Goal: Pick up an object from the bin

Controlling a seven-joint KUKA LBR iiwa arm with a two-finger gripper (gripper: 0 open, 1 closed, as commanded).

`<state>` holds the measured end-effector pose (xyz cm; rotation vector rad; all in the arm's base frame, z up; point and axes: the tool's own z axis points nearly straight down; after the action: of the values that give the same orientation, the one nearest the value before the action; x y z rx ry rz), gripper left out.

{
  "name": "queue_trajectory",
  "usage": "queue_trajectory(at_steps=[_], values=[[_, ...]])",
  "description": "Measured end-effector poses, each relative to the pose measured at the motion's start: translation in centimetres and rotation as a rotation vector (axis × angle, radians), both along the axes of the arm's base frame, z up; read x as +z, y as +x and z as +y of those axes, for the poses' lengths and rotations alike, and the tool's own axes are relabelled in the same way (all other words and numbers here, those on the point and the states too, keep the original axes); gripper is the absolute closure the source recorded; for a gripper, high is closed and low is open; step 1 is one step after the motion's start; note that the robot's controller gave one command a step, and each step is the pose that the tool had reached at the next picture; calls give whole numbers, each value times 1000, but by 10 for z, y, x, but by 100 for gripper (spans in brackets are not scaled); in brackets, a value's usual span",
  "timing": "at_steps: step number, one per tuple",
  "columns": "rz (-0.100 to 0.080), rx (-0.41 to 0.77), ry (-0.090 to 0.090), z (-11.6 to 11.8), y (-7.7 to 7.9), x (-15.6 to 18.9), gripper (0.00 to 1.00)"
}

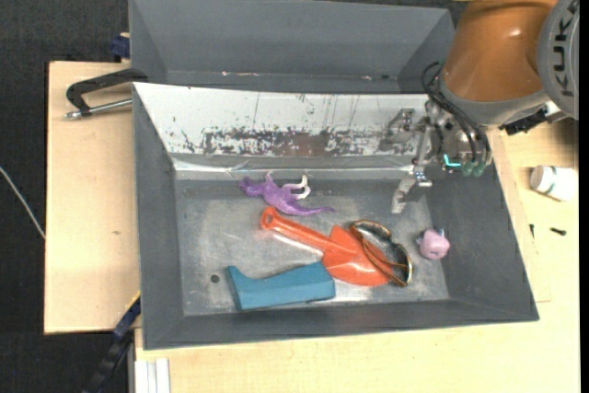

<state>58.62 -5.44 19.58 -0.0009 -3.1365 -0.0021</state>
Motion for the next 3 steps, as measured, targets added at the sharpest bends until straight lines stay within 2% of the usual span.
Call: queue_trajectory(at_steps=[1,2,3], values=[[-8,1,-1,0,2,5,0],[-11,85,-3,18,-6,-4,0],[-9,218,0,52,-12,-45,0]])
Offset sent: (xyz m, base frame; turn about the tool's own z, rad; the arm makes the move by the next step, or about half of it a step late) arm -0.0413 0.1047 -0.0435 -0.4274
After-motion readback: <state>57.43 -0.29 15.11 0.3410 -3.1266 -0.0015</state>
